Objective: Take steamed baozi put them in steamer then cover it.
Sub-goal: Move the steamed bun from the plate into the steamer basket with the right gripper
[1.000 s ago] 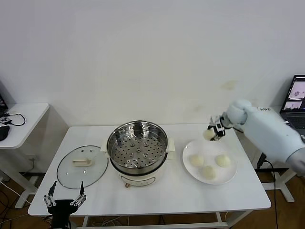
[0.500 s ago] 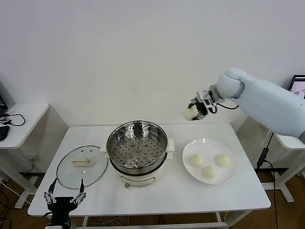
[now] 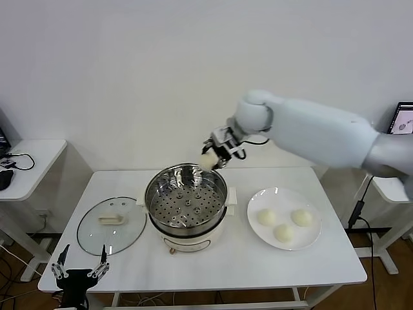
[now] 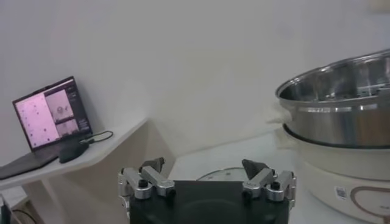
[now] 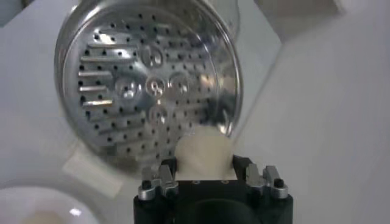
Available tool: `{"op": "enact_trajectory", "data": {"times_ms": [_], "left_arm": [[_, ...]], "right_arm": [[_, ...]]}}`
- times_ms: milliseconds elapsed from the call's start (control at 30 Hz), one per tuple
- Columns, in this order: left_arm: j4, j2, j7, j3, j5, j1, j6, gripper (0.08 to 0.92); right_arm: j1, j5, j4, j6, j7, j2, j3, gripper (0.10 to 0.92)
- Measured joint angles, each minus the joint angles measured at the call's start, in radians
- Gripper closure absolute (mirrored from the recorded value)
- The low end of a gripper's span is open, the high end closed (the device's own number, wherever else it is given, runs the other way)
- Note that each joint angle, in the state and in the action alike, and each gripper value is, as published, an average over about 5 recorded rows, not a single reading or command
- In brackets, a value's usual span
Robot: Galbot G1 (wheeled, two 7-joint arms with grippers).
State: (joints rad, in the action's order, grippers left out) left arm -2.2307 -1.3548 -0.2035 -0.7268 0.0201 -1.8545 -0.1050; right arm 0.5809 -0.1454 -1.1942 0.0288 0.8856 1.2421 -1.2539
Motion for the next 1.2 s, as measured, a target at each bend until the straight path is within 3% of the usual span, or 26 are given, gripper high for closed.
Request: {"op": "enact_trajectory", "data": {"times_ms": [367, 900, 1000, 1200], "left_arm": [[0.007, -0.007, 0.001, -0.011, -0.009, 0.011, 0.000, 0.177], [0.020, -0.005, 0.003, -0.010, -0.014, 0.029, -0.001, 0.177], [0.019, -0.006, 0.003, -0.010, -0.015, 0.029, -0.001, 0.177], [0.011, -0.008, 0.003, -0.010, -0.015, 0.027, -0.002, 0.177]], "right_arm": [[-0.081, 0.175, 0.157, 0.165, -0.054, 0.143, -0.023, 0.431], [-0.160, 0.349, 0.291, 0.318, -0.096, 0.218, -0.020, 0.428], [-0.165, 0.366, 0.302, 0.332, -0.099, 0.223, -0.018, 0.392], [-0.162, 0.384, 0.307, 0.349, -0.098, 0.222, -0.014, 0.242]]}}
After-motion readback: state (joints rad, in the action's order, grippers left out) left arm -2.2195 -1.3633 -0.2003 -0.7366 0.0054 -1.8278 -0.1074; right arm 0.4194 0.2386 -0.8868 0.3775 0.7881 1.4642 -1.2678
